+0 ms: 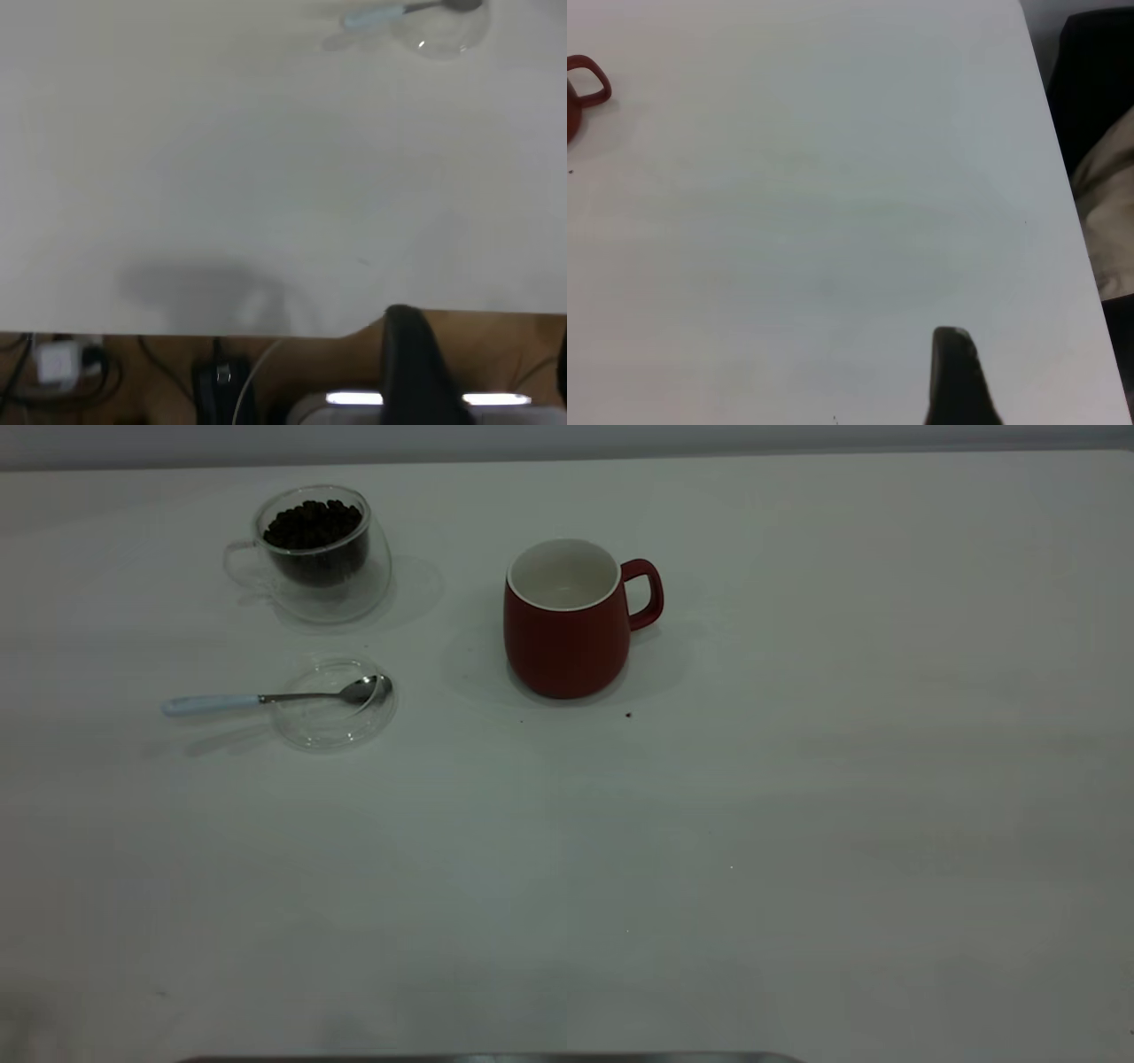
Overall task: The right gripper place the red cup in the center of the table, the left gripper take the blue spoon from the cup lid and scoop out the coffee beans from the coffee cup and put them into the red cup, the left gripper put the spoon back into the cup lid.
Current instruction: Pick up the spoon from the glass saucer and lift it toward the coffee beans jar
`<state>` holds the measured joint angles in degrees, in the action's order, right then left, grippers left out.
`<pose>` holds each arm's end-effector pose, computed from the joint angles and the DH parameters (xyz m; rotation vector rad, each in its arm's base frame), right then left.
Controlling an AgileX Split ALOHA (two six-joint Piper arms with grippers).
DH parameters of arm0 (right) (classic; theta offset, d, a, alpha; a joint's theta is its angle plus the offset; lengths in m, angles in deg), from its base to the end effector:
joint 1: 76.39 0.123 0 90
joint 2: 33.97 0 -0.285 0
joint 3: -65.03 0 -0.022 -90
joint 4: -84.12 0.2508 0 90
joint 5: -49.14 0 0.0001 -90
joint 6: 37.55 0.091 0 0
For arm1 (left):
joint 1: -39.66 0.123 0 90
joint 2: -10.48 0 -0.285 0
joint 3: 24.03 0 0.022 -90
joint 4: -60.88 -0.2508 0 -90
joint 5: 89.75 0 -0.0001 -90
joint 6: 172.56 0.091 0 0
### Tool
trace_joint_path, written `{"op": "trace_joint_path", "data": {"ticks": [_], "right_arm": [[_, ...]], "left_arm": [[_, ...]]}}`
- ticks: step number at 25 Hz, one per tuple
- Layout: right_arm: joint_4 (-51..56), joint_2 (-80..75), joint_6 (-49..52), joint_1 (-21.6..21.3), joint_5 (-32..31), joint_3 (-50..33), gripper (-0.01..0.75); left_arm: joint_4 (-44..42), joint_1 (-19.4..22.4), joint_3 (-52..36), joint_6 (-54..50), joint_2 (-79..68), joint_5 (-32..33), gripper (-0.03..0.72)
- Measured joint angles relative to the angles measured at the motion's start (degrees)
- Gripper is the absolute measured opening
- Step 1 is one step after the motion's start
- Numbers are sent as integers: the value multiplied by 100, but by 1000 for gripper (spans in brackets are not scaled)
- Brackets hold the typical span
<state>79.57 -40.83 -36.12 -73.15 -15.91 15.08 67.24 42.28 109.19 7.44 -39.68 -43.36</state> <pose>-0.0076 -0.0070 0.2648 -0.0266 2.1243 -0.0481 0.1236 -0.0017 0.2607 -0.1195 2.4949 -0.1132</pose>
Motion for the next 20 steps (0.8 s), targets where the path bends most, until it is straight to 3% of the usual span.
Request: {"op": "trace_joint_path", "data": {"ticks": [5, 10, 15, 20], "right_arm": [[0, 0, 0, 0, 0, 0, 505], [0, 0, 0, 0, 0, 0, 505], [0, 0, 0, 0, 0, 0, 505], [0, 0, 0, 0, 0, 0, 505]], "left_arm": [[-5, 0, 253, 151, -1733, -980, 617], [-34, 14, 708, -317, -2971, -1843, 635], [-190, 501, 1651, -336, -3957, -1522, 555], [22, 1621, 2638, -61, -4881, -882, 525]]}}
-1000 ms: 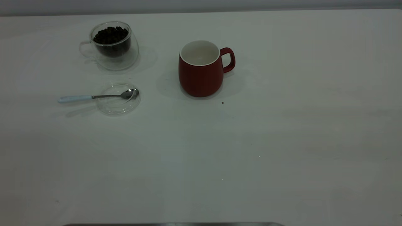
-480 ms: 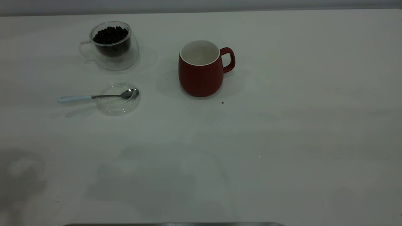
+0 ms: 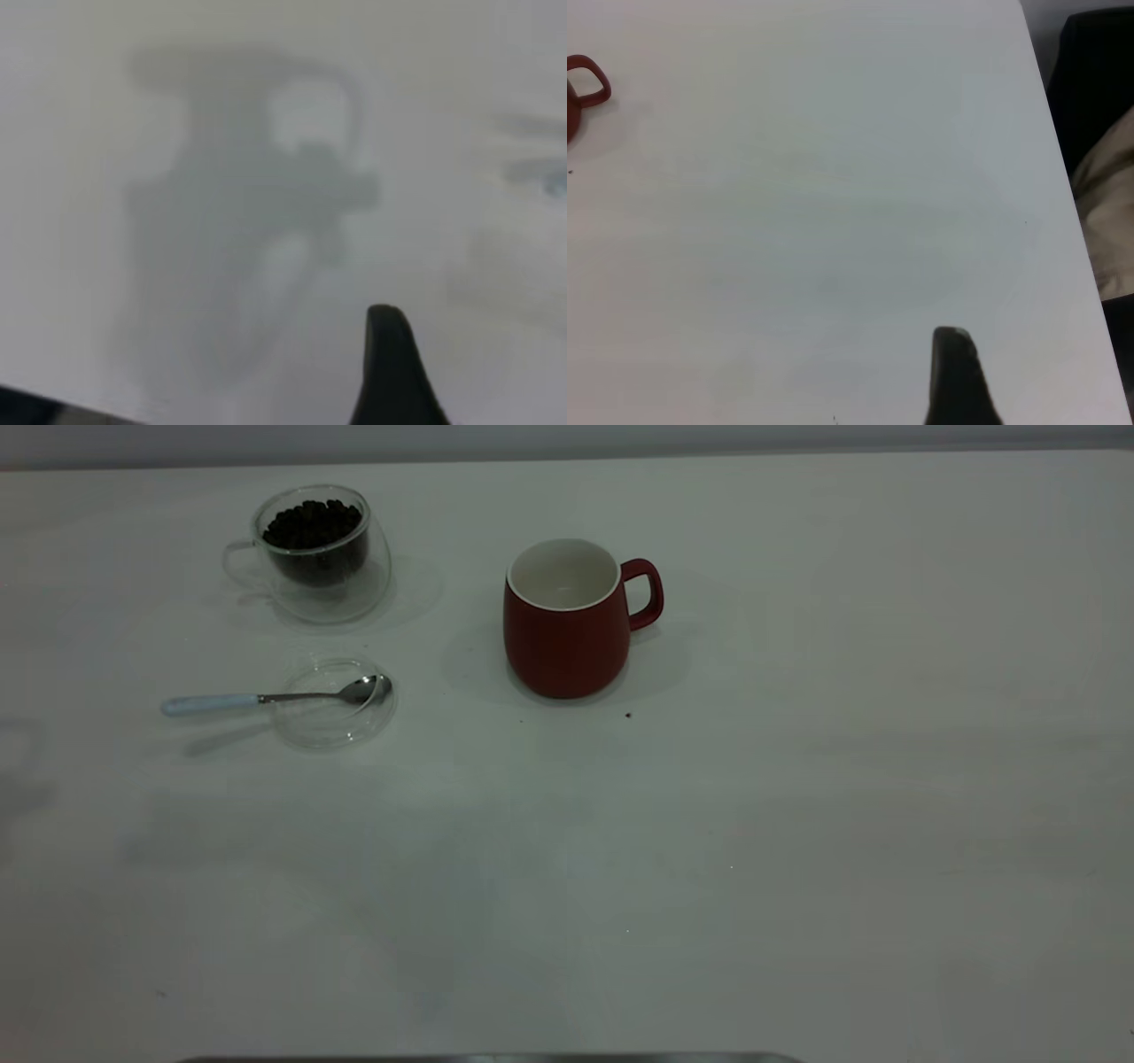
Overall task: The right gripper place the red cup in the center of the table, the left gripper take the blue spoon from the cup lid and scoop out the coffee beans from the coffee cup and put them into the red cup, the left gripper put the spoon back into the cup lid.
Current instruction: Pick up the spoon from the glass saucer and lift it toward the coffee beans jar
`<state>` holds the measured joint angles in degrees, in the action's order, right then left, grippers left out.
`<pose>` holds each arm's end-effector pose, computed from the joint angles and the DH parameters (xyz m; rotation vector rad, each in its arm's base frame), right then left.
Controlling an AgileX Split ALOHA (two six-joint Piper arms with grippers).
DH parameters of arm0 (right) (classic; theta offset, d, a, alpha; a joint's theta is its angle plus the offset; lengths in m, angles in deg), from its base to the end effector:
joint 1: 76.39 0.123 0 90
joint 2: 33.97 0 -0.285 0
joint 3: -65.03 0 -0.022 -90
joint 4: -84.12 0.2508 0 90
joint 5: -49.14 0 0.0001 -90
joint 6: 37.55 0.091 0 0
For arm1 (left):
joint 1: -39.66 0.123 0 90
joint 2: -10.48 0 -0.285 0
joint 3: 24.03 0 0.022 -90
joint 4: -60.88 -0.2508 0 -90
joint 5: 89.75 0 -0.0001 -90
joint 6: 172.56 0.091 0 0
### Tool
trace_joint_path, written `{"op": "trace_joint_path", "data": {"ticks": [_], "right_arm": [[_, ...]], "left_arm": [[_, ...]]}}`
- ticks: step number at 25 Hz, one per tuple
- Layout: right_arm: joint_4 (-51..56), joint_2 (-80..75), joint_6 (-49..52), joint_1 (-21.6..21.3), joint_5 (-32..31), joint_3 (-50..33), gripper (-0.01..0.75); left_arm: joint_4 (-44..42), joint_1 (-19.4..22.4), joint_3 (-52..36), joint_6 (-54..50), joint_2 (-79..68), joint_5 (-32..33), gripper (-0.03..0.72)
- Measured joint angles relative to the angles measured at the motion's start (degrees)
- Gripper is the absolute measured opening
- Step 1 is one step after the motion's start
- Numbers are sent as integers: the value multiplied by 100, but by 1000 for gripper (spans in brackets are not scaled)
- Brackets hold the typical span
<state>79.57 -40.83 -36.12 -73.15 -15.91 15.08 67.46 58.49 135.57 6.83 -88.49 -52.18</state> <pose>-0.0076 -0.0070 0.2648 -0.0266 2.1243 -0.0481 0.2950 0.0939 0.2172 -0.5640 2.6718 -0.0313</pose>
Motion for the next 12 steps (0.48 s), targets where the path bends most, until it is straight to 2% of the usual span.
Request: {"op": "trace_joint_path", "data": {"ticks": [3, 6, 9, 12], "right_arm": [[0, 0, 0, 0, 0, 0, 505], [0, 0, -5, 0, 0, 0, 505], [0, 0, -5, 0, 0, 0, 505], [0, 0, -5, 0, 0, 0, 505]], "left_arm": [[769, 654, 317, 651, -565, 196, 522], [2110, 1118, 370, 1995, -1317, 494, 521], [3820, 1323, 370, 3563, -2120, 1052, 517], [5030, 1332, 370, 4887, -2629, 1608, 517]]}}
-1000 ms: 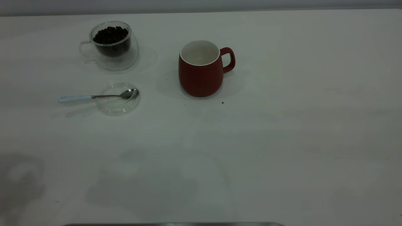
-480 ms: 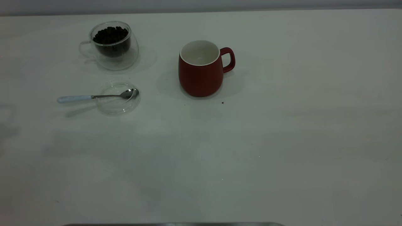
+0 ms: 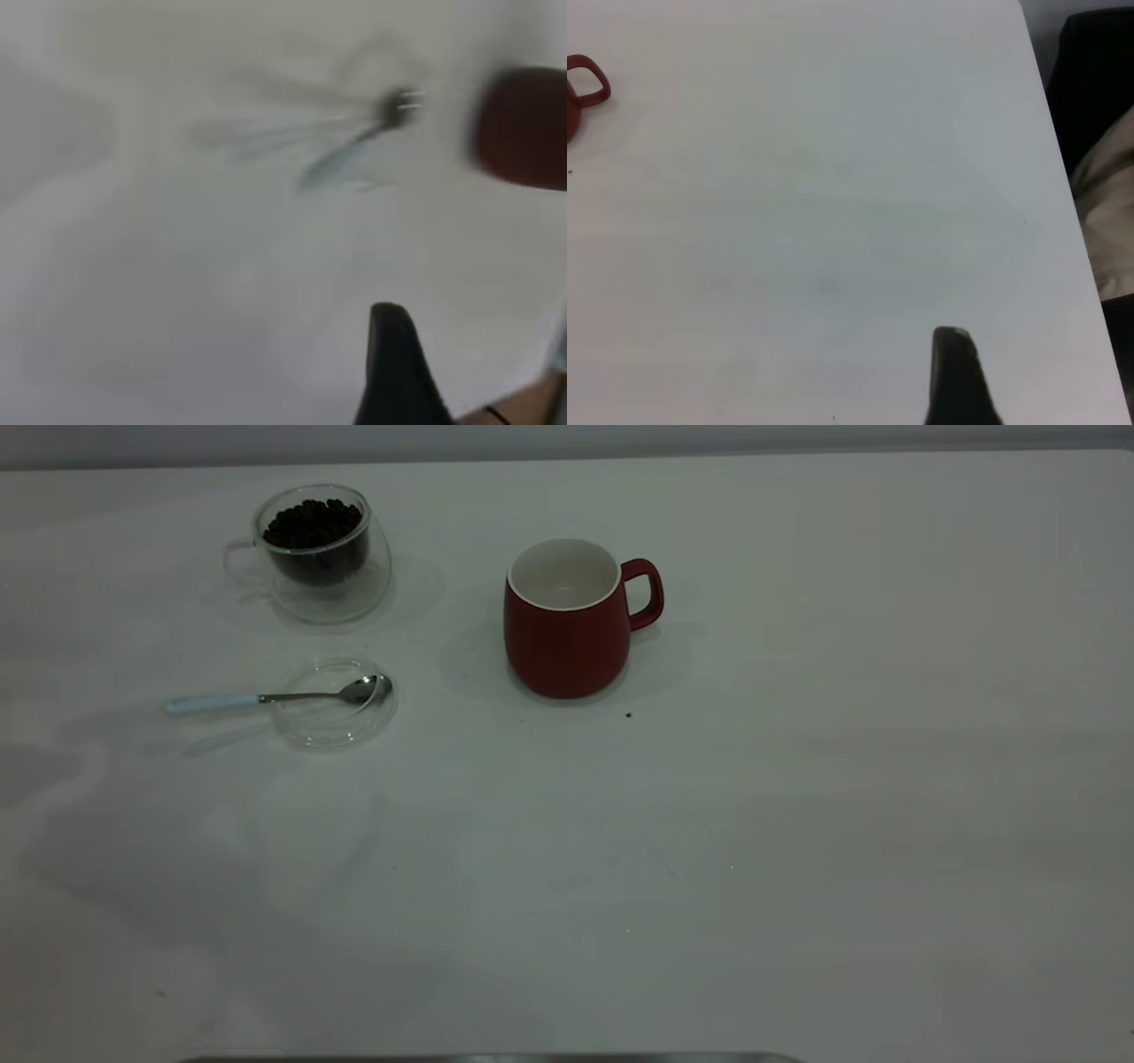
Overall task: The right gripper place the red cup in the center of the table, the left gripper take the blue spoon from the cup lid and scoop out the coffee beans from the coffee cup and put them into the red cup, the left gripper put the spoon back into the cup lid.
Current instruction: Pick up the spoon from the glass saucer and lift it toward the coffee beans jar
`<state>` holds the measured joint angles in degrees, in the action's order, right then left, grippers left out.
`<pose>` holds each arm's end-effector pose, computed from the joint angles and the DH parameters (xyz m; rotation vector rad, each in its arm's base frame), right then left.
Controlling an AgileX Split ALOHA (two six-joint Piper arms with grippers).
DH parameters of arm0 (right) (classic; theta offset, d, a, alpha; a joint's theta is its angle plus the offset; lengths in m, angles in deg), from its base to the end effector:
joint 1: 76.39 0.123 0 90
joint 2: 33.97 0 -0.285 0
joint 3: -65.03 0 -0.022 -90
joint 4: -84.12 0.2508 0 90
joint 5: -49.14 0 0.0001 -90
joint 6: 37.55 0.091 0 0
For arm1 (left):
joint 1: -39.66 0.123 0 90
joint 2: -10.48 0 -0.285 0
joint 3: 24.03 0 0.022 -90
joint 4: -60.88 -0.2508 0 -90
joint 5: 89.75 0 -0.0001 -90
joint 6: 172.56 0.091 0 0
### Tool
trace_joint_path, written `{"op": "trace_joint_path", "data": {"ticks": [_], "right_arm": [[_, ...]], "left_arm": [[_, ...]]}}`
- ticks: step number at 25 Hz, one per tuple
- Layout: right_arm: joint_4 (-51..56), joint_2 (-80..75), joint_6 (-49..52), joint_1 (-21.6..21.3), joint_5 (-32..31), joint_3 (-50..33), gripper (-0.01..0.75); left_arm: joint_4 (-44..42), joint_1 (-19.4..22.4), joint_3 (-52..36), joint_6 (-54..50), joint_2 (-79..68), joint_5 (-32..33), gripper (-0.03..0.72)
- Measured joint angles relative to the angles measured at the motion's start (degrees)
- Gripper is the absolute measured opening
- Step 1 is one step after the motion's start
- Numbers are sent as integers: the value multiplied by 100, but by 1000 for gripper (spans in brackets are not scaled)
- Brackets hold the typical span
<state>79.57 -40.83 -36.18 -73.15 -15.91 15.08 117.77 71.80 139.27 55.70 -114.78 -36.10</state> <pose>-0.0076 -0.0070 0.2648 -0.0277 2.1242 -0.0487 0.3189 0.1278 0.1046 -0.5999 2.6422 -0.9827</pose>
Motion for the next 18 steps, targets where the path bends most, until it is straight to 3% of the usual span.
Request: {"op": "trace_joint_path", "data": {"ticks": [6, 15, 18], "right_arm": [[0, 0, 0, 0, 0, 0, 505], [0, 0, 0, 0, 0, 0, 505], [-6, 0, 0, 0, 0, 0, 505]], "left_arm": [[400, -42, 37, 1149, -173, 41, 517], [474, -126, 42, 1391, -188, -639, 520], [503, -239, 48, 1462, -334, -733, 564]]}}
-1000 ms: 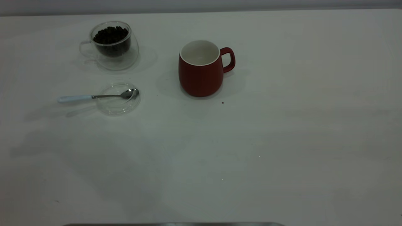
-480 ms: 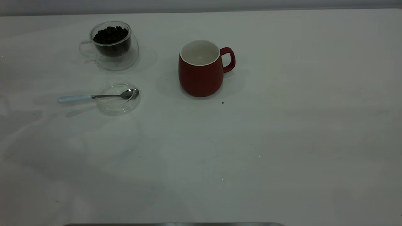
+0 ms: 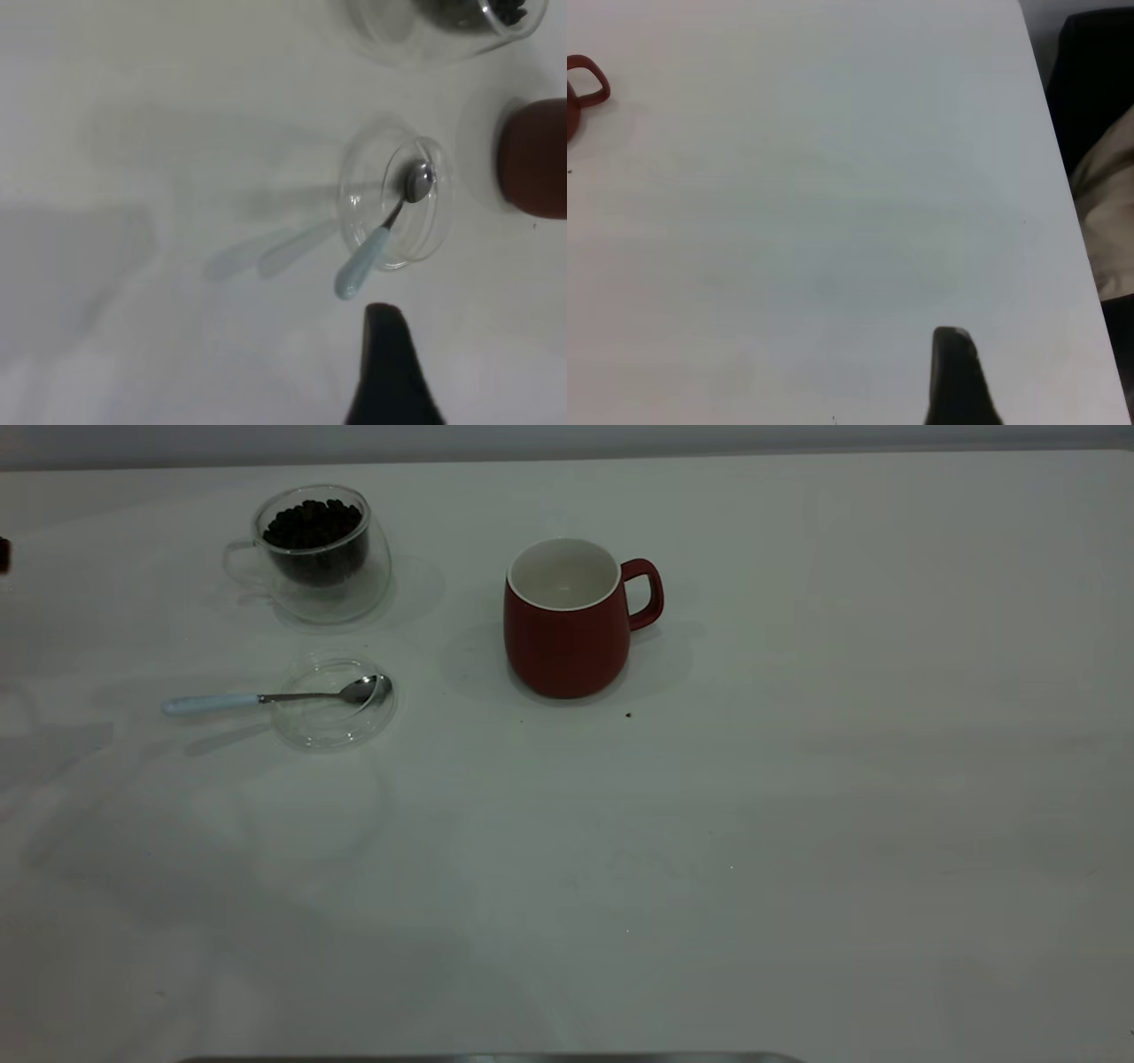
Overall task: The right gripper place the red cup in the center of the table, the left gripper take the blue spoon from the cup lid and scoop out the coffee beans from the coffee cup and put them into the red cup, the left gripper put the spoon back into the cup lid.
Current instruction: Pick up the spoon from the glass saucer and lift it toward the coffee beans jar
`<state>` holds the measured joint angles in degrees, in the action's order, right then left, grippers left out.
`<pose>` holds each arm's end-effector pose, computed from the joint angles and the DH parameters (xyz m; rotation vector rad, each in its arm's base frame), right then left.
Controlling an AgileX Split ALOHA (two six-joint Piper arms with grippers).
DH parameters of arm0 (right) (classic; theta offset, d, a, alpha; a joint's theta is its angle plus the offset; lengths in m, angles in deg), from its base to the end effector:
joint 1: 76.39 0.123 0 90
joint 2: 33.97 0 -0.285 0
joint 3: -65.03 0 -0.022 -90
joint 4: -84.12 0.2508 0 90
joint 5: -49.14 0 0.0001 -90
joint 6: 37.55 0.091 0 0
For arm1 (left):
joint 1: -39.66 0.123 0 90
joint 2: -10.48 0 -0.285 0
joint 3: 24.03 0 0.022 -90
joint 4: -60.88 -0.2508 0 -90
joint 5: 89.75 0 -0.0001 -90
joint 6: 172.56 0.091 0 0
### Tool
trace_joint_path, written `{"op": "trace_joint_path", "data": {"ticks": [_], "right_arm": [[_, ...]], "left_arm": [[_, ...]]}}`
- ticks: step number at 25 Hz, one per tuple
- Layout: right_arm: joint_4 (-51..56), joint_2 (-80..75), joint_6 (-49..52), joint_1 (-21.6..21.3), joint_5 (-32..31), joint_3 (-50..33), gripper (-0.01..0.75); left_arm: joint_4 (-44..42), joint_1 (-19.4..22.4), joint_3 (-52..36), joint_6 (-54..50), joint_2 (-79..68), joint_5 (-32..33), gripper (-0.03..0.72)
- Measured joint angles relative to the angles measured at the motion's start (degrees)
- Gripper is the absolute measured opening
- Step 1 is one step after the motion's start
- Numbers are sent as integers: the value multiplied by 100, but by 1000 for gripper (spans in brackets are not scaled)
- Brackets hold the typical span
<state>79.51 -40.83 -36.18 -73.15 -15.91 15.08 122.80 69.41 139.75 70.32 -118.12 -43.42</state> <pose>-0.0076 -0.0071 0.2648 -0.0276 2.1242 -0.0500 0.3337 0.1237 0.0842 -0.3668 2.6180 -0.8233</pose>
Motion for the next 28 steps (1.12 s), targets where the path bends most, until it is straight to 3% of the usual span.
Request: {"op": "trace_joint_path", "data": {"ticks": [5, 14, 21, 28], "right_arm": [[0, 0, 0, 0, 0, 0, 505], [0, 0, 0, 0, 0, 0, 505], [0, 0, 0, 0, 0, 0, 505], [0, 0, 0, 0, 0, 0, 505]], "left_arm": [[5, -221, 0, 30, -509, -125, 642], [285, -827, 5, 332, -1251, -427, 574], [1278, -880, 5, 716, -1284, -680, 571], [915, -911, 5, 560, -1288, -489, 570]]}}
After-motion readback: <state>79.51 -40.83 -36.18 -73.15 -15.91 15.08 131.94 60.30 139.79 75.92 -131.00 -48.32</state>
